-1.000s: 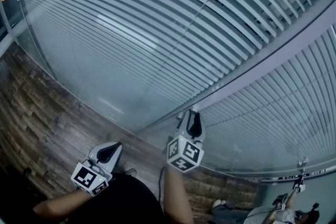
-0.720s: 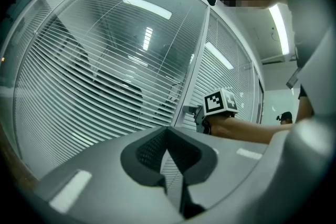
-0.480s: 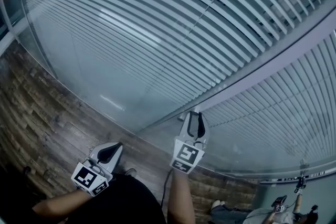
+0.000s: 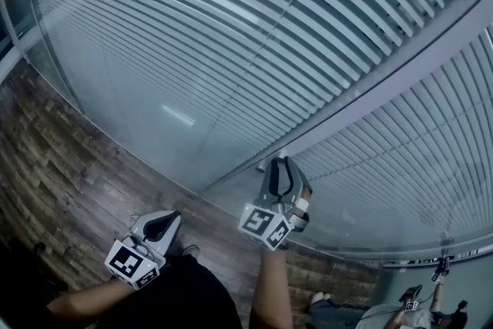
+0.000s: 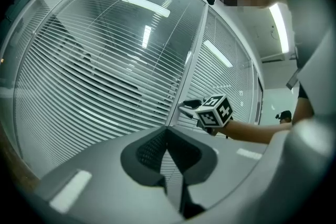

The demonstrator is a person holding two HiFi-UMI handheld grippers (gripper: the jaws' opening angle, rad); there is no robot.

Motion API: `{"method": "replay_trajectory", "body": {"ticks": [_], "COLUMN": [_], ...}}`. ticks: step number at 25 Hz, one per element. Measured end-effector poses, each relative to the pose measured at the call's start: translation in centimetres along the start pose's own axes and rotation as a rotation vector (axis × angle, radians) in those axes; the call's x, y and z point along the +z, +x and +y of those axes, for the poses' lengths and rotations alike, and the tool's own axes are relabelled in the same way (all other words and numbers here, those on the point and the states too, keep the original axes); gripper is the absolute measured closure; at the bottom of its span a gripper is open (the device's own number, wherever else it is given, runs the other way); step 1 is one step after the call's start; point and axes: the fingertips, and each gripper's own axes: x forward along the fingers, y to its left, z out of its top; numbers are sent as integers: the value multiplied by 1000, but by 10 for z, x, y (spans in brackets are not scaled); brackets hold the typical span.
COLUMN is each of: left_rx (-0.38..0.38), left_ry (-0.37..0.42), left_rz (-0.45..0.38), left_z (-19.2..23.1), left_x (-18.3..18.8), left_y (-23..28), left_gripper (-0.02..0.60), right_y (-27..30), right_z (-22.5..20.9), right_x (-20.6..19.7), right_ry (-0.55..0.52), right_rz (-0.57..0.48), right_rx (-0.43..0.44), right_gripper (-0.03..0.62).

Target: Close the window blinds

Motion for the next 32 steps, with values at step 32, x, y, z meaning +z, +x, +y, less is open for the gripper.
{"method": "replay_trajectory", "body": {"ticks": [32], "left_rx": [-270], "left_ry": [120], "left_rz": [65], "left_z": [17], "left_x": [0], "left_y": [28], "left_gripper": [583], "right_y": [-3], "right_z": [18], "right_x": [0], "right_ry": [288], "right_rz": [-2], "right_rx": [25], "right_gripper": [496]}}
